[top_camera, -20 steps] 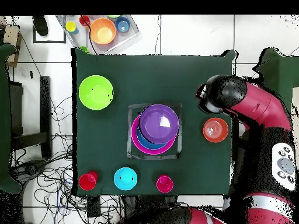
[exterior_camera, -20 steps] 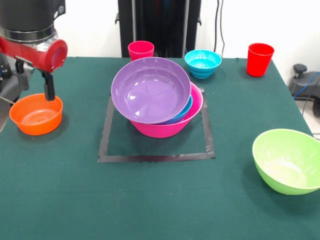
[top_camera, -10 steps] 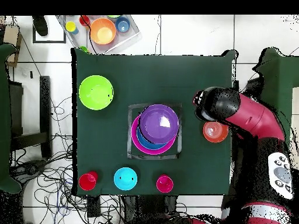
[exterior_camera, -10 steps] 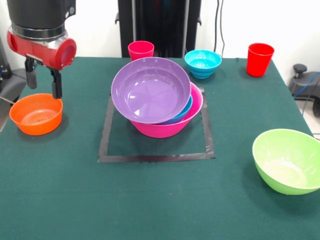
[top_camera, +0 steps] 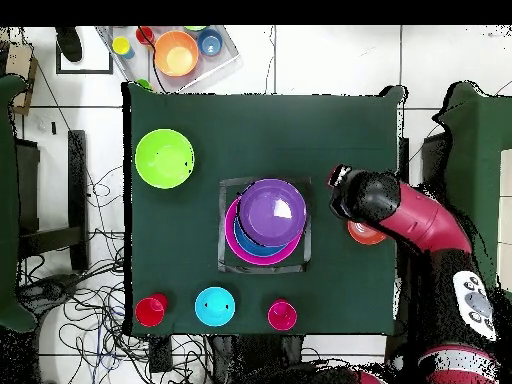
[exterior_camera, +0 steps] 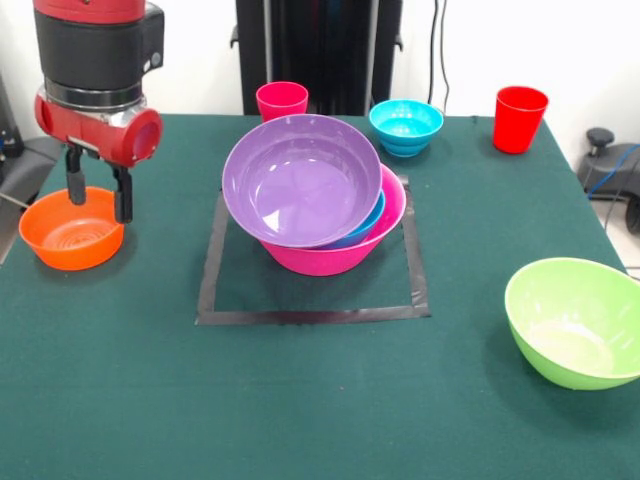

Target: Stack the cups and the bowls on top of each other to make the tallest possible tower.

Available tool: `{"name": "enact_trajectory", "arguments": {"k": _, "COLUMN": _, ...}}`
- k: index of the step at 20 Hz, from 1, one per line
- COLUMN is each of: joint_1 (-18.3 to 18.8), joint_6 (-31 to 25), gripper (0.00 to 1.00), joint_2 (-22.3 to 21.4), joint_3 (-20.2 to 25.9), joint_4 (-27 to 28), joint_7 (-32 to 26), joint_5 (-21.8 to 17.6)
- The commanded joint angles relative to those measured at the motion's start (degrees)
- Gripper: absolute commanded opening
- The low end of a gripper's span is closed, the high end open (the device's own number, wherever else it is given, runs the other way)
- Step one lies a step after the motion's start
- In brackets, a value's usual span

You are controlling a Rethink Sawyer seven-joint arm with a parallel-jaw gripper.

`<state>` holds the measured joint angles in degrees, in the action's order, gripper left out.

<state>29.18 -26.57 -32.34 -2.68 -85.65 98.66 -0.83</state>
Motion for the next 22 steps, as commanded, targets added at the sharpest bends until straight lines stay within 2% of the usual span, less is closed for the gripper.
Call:
{"name": "enact_trajectory", "arguments": {"k": 1, "joint_1": 1.3, "joint_6": 3.07, "gripper": 1.0, "joint_2": 3.73, "joint_3": 8.03, "joint_4": -4.82, "joint_7": -2.19, "joint_5": -5.1}}
{"name": "enact_trajectory", "arguments": {"k": 10, "joint_1": 1.2, "joint_6": 4.21, "gripper": 1.0, "joint_2": 4.15, "joint_3": 8.67, "joint_4": -5.41, "joint_7": -1.05, "joint_5": -6.15}}
{"name": "enact_trajectory", "arguments": {"k": 17, "joint_1": 2.99, "joint_6": 6.25, "gripper": 1.0, "joint_2": 8.51, "joint_3": 9.9, "joint_4": -2.18, "joint_7": -4.08, "joint_5": -8.81}}
{"name": "enact_trajectory", "arguments": {"k": 22, "joint_1": 3.16, "joint_6": 7.69, "gripper": 1.0, "joint_2": 10.61, "joint_3": 9.44, "joint_4": -1.25, "joint_7": -3.57, "joint_5": -11.58}}
